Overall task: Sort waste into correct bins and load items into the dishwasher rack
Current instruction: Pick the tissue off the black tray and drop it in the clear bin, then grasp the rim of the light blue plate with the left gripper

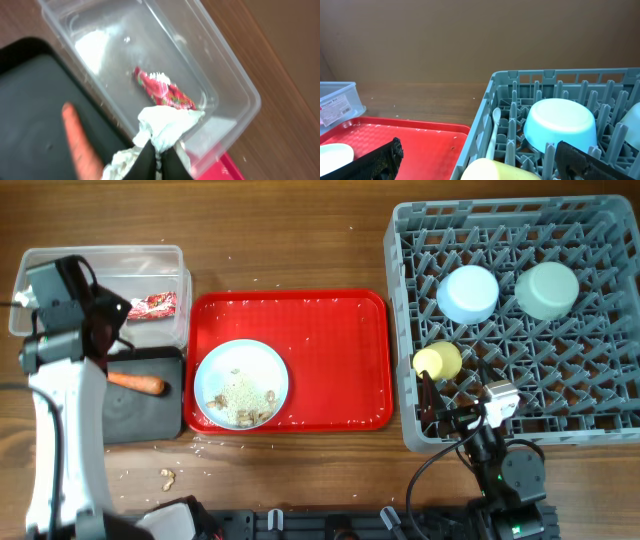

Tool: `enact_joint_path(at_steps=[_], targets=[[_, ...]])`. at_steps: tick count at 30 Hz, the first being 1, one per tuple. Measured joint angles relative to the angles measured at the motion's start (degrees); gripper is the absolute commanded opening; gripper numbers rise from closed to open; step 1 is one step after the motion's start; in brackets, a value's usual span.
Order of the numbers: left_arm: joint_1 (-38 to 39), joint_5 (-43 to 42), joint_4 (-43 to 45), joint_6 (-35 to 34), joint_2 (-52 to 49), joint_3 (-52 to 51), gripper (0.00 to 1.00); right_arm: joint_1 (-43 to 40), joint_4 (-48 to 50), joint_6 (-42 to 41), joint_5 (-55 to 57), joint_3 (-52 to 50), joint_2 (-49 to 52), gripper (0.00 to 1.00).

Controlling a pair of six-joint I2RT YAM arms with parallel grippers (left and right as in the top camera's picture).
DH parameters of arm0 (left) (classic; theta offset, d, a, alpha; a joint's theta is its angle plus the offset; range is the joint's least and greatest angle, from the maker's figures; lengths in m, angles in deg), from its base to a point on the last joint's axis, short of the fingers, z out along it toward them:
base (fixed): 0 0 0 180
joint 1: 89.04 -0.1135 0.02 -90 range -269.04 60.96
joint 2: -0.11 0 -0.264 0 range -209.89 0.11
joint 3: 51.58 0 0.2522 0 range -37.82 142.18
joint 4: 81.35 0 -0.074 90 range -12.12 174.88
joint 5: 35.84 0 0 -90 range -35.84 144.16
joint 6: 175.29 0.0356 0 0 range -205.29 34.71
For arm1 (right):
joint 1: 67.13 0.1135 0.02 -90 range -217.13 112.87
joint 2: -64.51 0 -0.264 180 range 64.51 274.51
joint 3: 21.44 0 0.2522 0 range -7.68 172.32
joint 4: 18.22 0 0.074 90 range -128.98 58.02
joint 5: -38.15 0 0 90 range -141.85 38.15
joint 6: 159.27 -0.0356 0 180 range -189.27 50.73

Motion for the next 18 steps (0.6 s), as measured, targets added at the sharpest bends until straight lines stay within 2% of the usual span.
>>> enact_joint_path(at_steps=[2,4,7,10,11,14,16,17,18], targets=[[0.02,0.74,3.67,0.24,-4.50,0.00,0.83,0.00,0.00,0.00,0.00,0.00,-0.02,1.00],[0.09,0.33,2.43,0.28,-7.45,0.35,0.83,0.00,0.00,0.00,-0.02,0.00,-0.02,1.00],[1.03,-1.79,-3.32,0.22,-8.11,3.98,0.75,0.00,0.00,0.00,0.00,0.00,-0.02,1.00],[5.35,-4.90,-8.96,1.79,-6.60,11.06,0.68,0.00,0.00,0.00,-0.02,0.00,-0.02,1.00],[9.14,-6.19,-11.37,2.67,-4.74,12.87,0.65,0.00,0.00,0.00,0.00,0.00,-0.02,1.00],[19.47,-7.21,-19.08,4.09,-2.95,13.55,0.63,0.00,0.00,0.00,-0.02,0.00,-0.02,1.00],[28.57,-7.19,-20.46,4.52,-4.11,11.23,0.63,0.00,0.02,0.00,0.00,0.00,-0.02,1.00],[33.09,-6.38,-20.41,4.00,-5.05,8.50,0.60,0.00,0.00,0.00,-0.07,0.00,-0.02,1.00],[38.07,-5.51,-19.65,3.10,-7.08,5.07,0.52,0.00,0.00,0.00,-0.13,0.00,-0.02,1.00]])
